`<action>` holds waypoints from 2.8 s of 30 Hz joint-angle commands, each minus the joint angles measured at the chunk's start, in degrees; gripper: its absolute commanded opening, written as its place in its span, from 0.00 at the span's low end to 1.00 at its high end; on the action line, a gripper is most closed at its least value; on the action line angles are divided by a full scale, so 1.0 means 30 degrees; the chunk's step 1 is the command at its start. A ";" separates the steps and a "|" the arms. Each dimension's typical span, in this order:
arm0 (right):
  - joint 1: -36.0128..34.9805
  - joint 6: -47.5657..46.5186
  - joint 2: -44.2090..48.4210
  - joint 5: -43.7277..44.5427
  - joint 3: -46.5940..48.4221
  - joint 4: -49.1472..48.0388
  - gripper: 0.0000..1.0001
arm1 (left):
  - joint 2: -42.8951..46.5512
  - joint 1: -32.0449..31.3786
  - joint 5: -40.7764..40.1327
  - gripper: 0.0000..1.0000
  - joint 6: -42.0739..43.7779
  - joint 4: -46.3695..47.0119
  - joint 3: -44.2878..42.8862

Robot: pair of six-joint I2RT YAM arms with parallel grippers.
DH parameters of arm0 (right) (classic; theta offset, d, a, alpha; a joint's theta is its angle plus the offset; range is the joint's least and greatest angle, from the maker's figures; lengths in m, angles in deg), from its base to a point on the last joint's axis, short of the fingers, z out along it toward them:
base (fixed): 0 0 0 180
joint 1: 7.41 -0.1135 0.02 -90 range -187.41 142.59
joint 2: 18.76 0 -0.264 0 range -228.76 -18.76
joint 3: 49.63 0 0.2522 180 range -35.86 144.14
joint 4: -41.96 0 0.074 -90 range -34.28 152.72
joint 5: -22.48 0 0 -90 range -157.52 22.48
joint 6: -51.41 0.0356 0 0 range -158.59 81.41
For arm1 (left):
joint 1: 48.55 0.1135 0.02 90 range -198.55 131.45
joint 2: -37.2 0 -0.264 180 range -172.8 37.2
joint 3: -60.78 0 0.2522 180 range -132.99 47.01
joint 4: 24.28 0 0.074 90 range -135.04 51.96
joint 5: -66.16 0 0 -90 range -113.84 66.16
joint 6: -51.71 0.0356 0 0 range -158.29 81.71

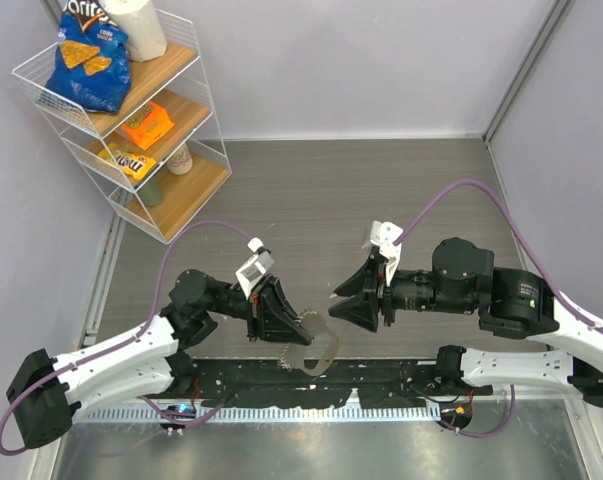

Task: Put the keys on the keyring

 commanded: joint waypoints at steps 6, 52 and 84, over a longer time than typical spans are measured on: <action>0.0039 -0.0266 -0.0447 -0.3151 0.1294 -0.0289 0.48 | 0.0130 -0.1228 0.2336 0.00 0.5307 -0.2939 -0.2016; -0.0400 0.5096 -0.1033 -1.3877 -0.5121 -1.1597 0.45 | -0.1686 -0.4979 0.8988 0.00 1.1434 -0.5228 -0.4946; -0.2012 0.5360 -0.1854 -1.3322 -0.4769 -1.2126 0.34 | -0.1129 -0.5038 0.7699 0.00 1.2194 -0.6457 -0.5122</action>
